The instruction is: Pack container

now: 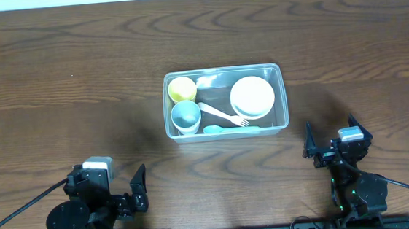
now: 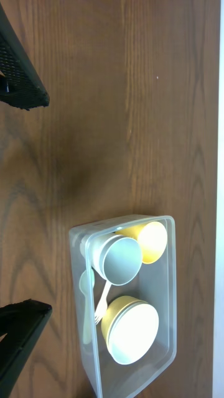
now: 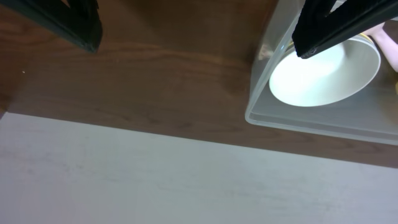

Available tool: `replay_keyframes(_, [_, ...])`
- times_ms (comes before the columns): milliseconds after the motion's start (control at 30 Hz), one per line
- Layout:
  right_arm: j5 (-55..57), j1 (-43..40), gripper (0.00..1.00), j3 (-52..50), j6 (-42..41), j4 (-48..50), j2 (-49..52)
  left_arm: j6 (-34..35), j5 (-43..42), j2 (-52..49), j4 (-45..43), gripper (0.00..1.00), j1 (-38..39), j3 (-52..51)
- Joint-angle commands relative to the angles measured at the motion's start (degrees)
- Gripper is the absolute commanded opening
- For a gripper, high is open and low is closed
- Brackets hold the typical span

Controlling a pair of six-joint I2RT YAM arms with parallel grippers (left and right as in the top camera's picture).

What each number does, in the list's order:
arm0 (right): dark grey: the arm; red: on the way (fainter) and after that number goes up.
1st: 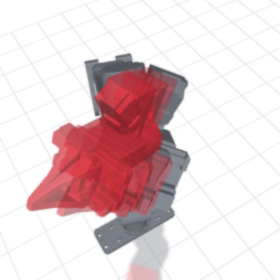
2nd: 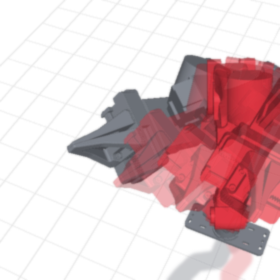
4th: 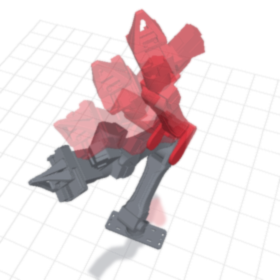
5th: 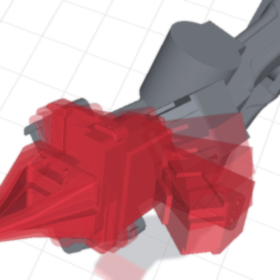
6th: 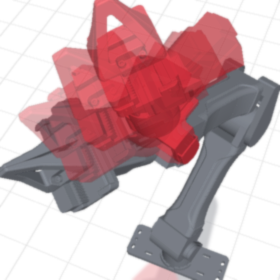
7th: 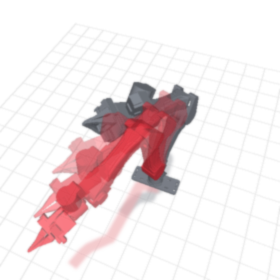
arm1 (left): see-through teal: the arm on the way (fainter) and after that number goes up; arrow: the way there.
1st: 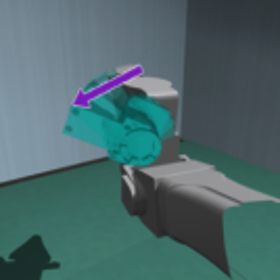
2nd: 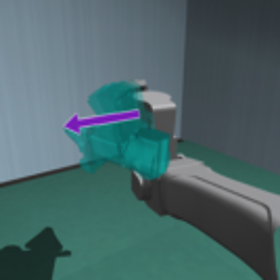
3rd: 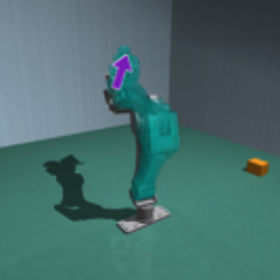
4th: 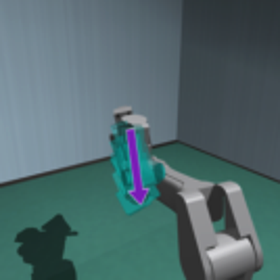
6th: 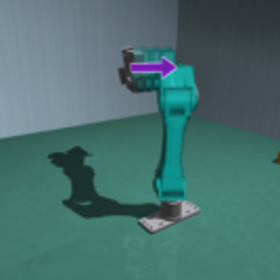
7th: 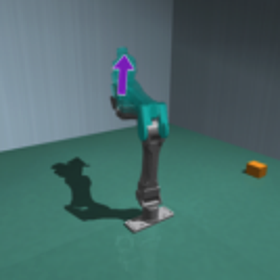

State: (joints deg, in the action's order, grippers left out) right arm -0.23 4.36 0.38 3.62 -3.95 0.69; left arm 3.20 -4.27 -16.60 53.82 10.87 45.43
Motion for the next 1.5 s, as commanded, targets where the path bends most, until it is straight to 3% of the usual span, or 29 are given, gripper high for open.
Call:
replay_keyframes(0, [-0.22,0.57,0.99,-0.07,0.74,-0.28,-0.37,0.52,0.44,0.24,0.11,0.98,-0.17,0.04])
replay_keyframes(300, [-0.20,0.57,0.99,-0.07,0.74,-0.28,-0.35,0.50,-0.59,0.28,2.64,0.98,-1.42,-0.70])
replay_keyframes(467, [-0.20,0.57,0.99,-0.07,0.74,-0.28,-0.37,0.28,-1.07,4.04,-1.31,0.98,-5.84,-9.62])
replay_keyframes(633, [-0.22,0.57,0.99,-0.07,0.74,-0.28,-0.37,0.04,-1.07,12.24,-13.20,0.98,-8.90,-21.94])
replay_keyframes(900, [-0.22,0.57,0.99,-0.07,0.74,-0.28,-0.37,-10.93,-1.07,16.50,-42.03,0.98,-8.98,-37.00])
replay_keyframes(1133, [-0.20,0.57,0.99,-0.07,0.74,-0.28,-0.37,-19.04,-1.07,16.50,-57.81,0.98,-8.98,-45.33])
replay_keyframes(1333, [-0.20,0.57,0.99,-0.07,0.74,-0.28,-0.37,-21.35,4.07,16.50,-53.33,0.98,-8.98,-45.22])
replay_keyframes(1467, [-0.22,0.57,0.99,-0.07,0.74,-0.28,-0.37,-16.11,4.31,16.50,-49.62,0.98,-8.98,-45.22])
